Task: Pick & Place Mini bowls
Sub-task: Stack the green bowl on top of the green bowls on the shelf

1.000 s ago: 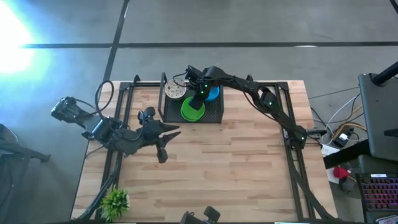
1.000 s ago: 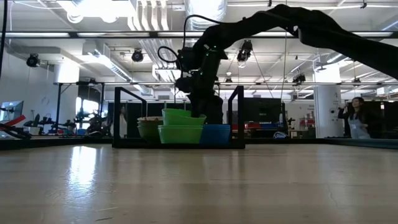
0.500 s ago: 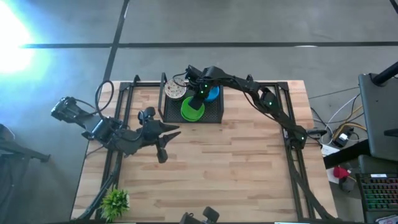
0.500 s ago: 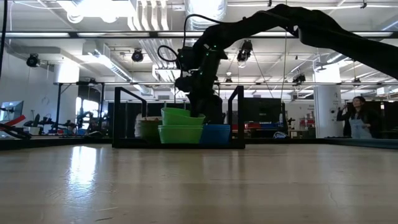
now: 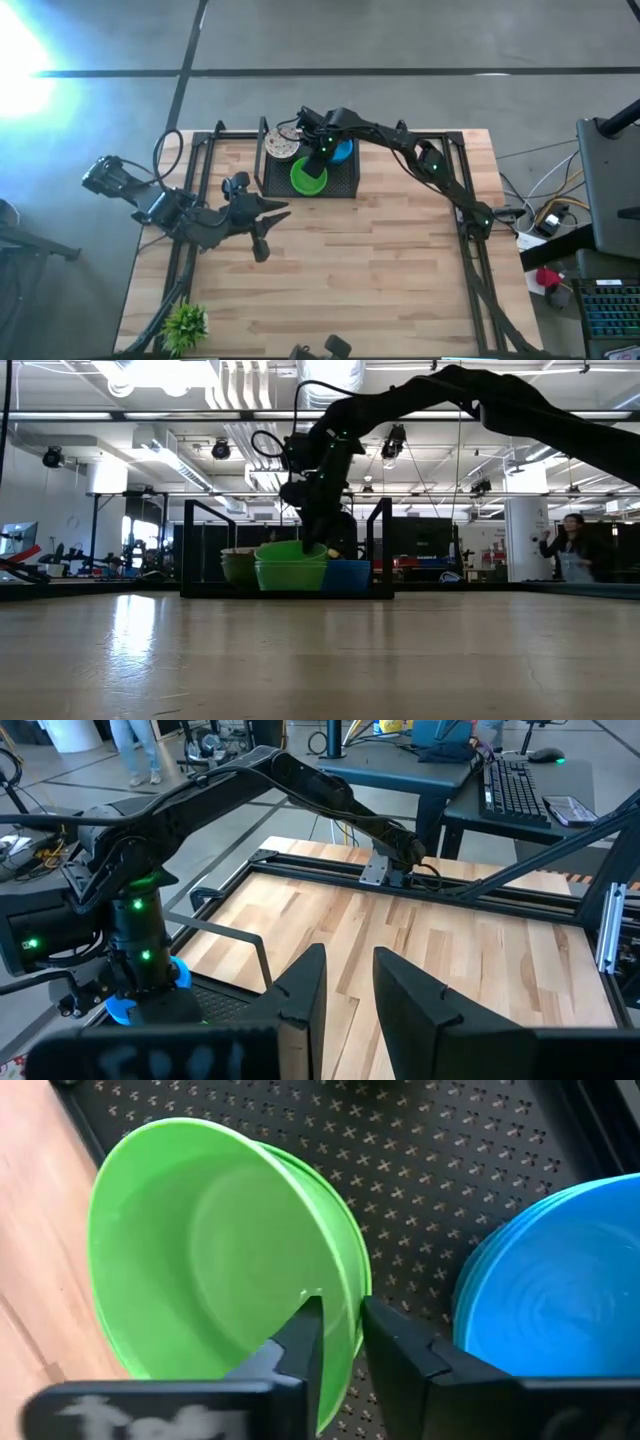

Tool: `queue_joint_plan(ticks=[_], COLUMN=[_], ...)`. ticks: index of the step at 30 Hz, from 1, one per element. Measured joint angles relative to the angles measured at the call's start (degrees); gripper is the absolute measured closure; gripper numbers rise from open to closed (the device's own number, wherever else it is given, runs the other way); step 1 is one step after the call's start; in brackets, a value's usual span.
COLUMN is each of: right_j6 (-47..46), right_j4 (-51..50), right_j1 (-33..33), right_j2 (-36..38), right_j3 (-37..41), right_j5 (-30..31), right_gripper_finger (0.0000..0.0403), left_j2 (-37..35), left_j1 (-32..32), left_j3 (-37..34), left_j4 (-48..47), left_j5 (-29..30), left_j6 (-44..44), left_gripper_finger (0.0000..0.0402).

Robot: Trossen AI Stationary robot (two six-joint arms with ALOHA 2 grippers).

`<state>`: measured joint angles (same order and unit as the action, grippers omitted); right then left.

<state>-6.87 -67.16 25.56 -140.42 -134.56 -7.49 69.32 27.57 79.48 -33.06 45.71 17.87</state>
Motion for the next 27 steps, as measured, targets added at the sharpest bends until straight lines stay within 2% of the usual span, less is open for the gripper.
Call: queue_joint_plan(ticks=[6,14,22,27], right_j6=[0.50,1.01,-0.21,-1.05], right_j4=[-0.17,-0.20,-0.07,0.09], right_j1=[-0.55,-0.68,-0.68,-0.70], right_j2=[0.81,4.30,6.62,6.86], right_j3=[0.00,0.00,0.00,-0.02], right_j5=[-0.72,-2.01,-1.67,-1.60], right_gripper_finger=[0.0291,0.0273,0.0285,0.0321], left_j2=[0.00,0.00,0.00,0.00], left_j1=[0.00,0.00,0.00,0.00], left_j3=[0.00,0.00,-0.01,-0.02], left_j4=[0.00,0.00,-0.02,-0.02], left_j5=[-0.90,-1.11,-1.13,-1.11], left_j6=[0.10,0.15,0.14,0.13], left_gripper_finger=[0.0322,0.0322,0.0322,0.0322])
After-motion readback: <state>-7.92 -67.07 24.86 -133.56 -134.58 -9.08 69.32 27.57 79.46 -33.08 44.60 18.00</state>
